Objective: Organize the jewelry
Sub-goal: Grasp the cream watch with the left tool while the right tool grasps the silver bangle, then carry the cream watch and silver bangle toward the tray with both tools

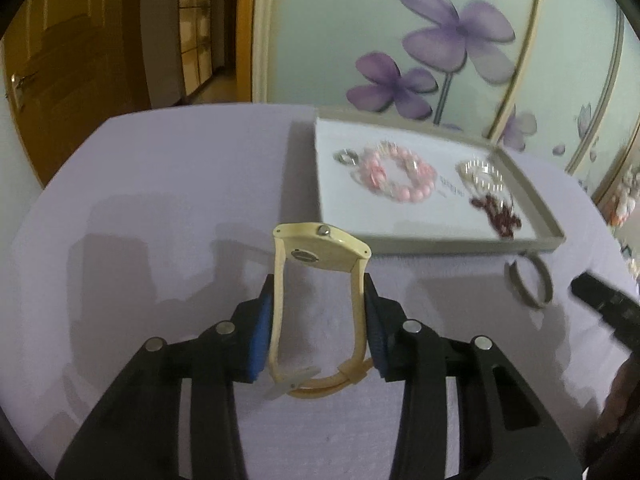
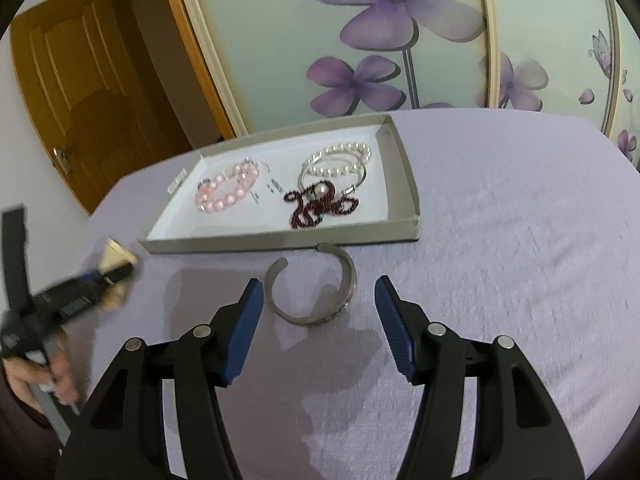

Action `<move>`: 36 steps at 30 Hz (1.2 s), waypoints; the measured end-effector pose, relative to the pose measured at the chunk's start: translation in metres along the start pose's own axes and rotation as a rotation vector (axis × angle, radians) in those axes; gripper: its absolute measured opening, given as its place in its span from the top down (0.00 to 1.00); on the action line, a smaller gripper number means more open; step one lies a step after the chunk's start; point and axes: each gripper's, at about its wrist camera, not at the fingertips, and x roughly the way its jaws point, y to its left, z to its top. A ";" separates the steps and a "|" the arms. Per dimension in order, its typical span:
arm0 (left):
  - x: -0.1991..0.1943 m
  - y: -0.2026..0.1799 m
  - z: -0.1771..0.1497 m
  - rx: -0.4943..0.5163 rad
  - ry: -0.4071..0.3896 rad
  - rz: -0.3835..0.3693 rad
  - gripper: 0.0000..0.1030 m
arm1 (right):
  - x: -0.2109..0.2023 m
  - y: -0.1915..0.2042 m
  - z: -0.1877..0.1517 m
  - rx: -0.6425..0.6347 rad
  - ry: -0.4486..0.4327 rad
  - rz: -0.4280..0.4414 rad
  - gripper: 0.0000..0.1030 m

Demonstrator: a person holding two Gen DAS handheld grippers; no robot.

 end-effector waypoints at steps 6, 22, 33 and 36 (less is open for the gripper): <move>-0.023 0.011 0.011 -0.031 -0.063 -0.012 0.61 | 0.015 0.014 -0.003 -0.072 0.049 -0.050 0.24; -0.033 0.007 0.015 -0.025 -0.080 -0.039 0.60 | 0.061 0.023 0.014 -0.183 0.135 -0.107 0.15; -0.031 0.008 0.010 -0.019 -0.067 -0.037 0.60 | 0.035 0.020 -0.004 -0.146 0.089 -0.071 0.34; -0.031 0.005 0.008 -0.010 -0.068 -0.037 0.60 | 0.014 0.018 -0.007 -0.118 0.045 -0.039 0.34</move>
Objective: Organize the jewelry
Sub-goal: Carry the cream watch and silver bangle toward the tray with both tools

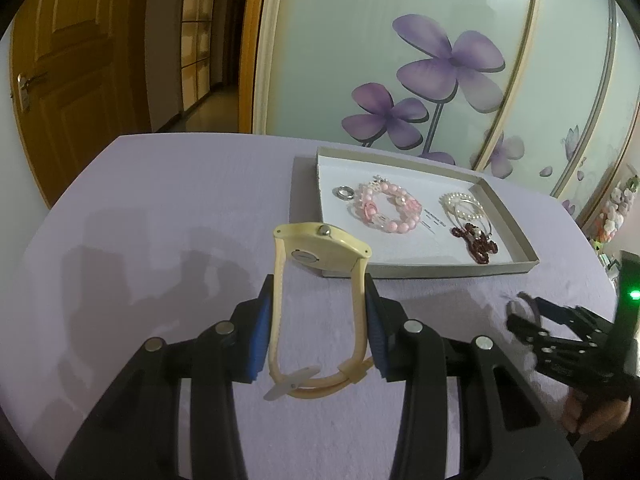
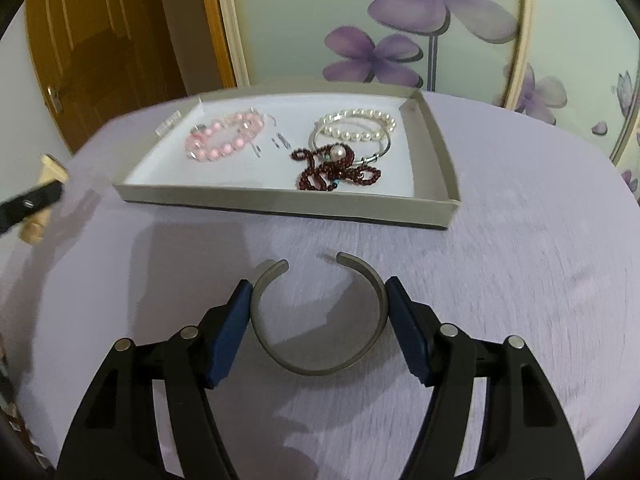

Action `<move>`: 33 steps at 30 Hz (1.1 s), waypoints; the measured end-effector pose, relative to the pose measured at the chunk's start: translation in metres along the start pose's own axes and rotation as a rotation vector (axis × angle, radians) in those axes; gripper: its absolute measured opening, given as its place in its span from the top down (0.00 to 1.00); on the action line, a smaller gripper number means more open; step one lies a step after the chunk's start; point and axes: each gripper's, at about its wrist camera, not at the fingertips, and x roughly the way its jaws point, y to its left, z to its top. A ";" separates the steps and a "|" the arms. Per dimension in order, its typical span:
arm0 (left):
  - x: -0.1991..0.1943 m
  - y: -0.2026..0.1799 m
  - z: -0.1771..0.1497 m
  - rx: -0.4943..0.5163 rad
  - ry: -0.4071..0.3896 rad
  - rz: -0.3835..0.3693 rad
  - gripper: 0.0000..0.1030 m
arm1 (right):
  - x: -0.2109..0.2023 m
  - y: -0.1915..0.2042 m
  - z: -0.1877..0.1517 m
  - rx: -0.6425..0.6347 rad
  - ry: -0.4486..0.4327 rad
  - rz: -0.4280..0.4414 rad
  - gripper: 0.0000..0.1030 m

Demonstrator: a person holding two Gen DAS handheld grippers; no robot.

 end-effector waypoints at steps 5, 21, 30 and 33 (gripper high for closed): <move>-0.001 -0.008 -0.003 0.024 -0.005 0.002 0.60 | -0.030 0.003 0.001 0.006 -0.071 0.024 0.34; -0.004 -0.018 -0.007 0.053 0.000 0.001 0.60 | -0.043 0.010 0.006 -0.014 -0.108 0.030 0.33; 0.011 -0.025 0.001 0.057 0.014 -0.010 0.60 | -0.041 0.007 0.008 -0.010 -0.119 0.033 0.33; 0.021 -0.031 0.011 0.057 0.010 -0.022 0.60 | -0.041 0.006 0.012 -0.002 -0.143 0.039 0.33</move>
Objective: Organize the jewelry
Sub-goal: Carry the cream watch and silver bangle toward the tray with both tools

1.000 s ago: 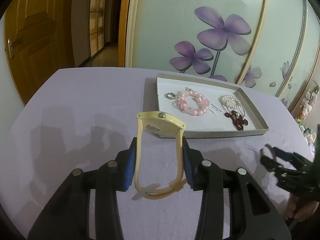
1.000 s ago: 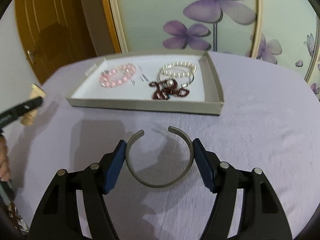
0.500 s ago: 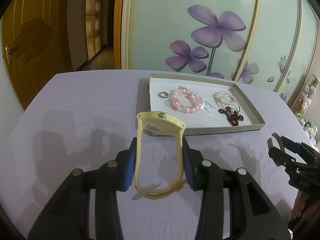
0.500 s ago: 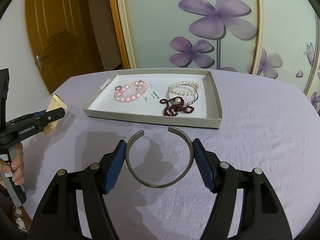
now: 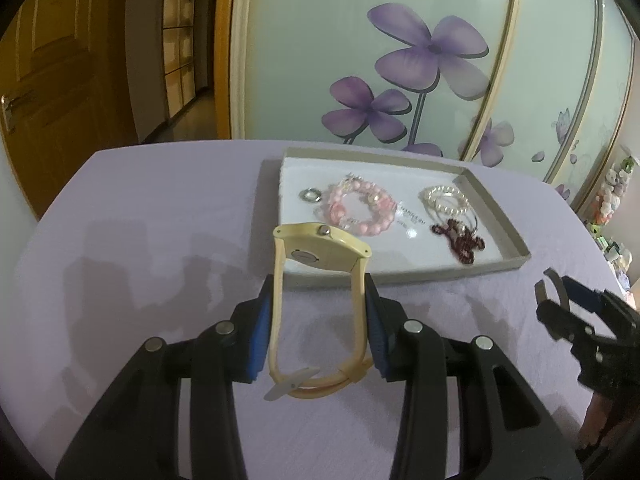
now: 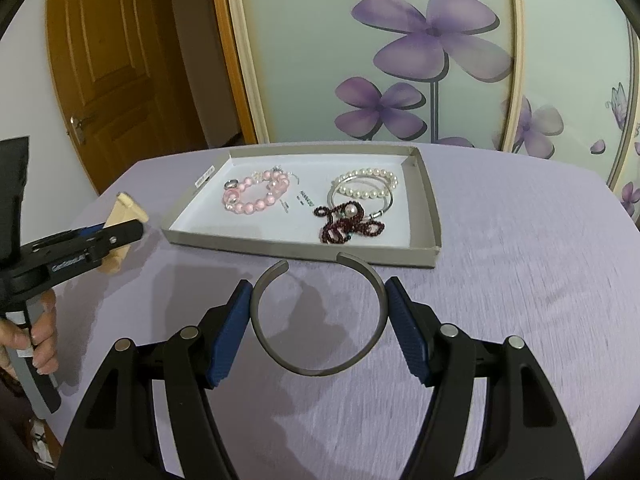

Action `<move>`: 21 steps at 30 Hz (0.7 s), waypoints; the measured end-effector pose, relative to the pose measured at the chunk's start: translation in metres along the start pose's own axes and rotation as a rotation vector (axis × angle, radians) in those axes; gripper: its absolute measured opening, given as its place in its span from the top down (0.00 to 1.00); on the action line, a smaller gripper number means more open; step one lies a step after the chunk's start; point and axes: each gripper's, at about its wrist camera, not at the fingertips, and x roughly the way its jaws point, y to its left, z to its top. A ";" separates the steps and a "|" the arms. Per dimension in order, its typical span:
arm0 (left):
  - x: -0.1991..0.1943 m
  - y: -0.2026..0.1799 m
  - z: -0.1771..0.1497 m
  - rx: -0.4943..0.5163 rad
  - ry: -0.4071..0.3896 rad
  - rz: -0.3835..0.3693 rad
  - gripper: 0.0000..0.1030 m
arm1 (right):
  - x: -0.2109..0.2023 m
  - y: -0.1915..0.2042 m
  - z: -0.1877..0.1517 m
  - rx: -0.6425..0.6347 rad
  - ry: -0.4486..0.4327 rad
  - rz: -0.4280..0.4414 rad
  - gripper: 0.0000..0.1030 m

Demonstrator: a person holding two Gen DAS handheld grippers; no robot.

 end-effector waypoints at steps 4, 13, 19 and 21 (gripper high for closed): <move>0.014 -0.011 0.018 0.010 -0.020 -0.008 0.60 | -0.003 0.000 0.007 0.007 -0.068 0.017 0.33; 0.064 -0.034 0.052 0.030 -0.018 -0.010 0.60 | 0.004 -0.013 0.011 0.035 -0.110 0.058 0.33; 0.089 -0.040 0.056 0.028 0.011 -0.015 0.58 | 0.016 -0.023 0.008 0.069 -0.081 0.057 0.33; 0.095 -0.041 0.056 0.030 0.017 -0.015 0.58 | 0.021 -0.025 0.008 0.077 -0.068 0.057 0.33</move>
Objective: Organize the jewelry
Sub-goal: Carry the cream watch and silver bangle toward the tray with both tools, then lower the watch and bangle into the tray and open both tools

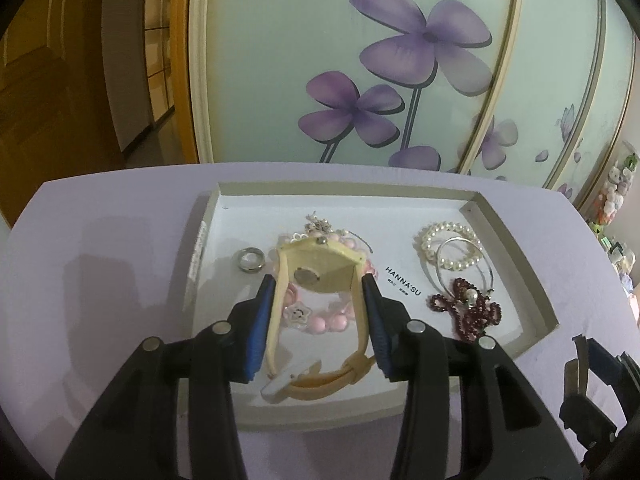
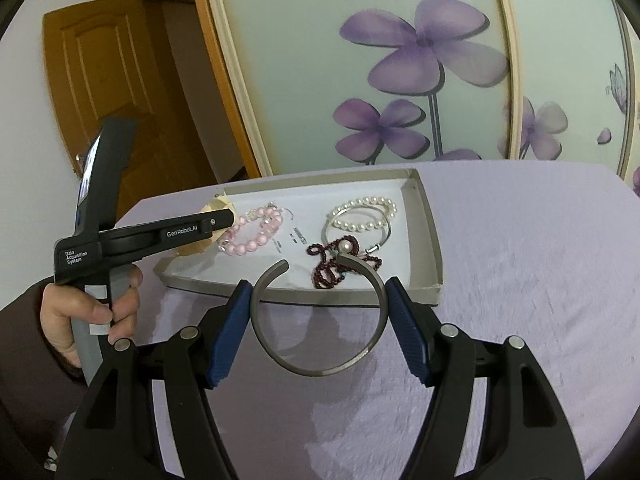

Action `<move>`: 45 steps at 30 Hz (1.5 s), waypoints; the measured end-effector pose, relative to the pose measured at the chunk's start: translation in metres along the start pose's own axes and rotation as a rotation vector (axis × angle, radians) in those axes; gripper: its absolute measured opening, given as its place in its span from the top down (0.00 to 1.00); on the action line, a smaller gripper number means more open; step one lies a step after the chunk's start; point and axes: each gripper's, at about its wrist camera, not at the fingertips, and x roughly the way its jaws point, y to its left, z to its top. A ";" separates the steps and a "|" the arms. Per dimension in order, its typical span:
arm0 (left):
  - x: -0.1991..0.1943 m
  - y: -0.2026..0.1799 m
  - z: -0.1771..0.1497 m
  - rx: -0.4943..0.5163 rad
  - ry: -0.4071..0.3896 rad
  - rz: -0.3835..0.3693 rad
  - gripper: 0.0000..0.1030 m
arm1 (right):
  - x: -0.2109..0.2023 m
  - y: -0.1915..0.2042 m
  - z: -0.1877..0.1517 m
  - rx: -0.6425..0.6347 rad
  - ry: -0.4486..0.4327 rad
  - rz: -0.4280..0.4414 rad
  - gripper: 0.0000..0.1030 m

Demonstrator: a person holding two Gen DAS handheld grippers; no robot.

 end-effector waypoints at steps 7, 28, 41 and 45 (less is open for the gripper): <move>0.006 0.002 0.000 -0.008 0.008 0.004 0.39 | 0.003 0.003 -0.004 -0.018 0.010 -0.017 0.33; -0.066 0.059 -0.013 -0.160 -0.108 0.029 0.27 | 0.046 0.001 0.049 0.012 0.060 -0.107 0.33; -0.077 0.062 -0.017 -0.124 -0.160 0.050 0.27 | 0.114 0.012 0.053 -0.012 0.113 -0.185 0.33; -0.076 0.060 -0.018 -0.119 -0.157 0.043 0.27 | 0.119 0.012 0.054 -0.006 0.122 -0.183 0.33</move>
